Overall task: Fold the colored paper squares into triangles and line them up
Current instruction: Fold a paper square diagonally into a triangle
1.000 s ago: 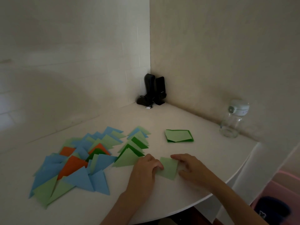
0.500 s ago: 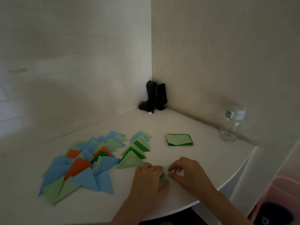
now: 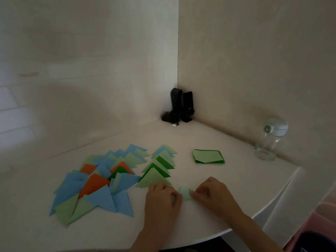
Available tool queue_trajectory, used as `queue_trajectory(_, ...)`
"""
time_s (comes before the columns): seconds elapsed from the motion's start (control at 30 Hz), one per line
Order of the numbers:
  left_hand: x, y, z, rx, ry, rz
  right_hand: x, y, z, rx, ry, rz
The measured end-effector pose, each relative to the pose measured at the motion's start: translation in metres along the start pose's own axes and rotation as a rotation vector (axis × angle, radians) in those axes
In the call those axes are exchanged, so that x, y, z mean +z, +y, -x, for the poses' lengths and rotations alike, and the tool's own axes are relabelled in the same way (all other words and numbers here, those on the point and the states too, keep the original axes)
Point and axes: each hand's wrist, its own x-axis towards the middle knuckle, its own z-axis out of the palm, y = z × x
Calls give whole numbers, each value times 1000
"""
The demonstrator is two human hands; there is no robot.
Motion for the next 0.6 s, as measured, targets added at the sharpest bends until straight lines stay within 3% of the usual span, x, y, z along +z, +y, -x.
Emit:
queue_trajectory(0.3, 8, 9, -1, -89, 5, -47, 7, 3, -2, 63, 45, 19)
queue_trajectory(0.6, 4, 5, -3, -83, -22, 101, 1, 11, -10, 60, -36, -103)
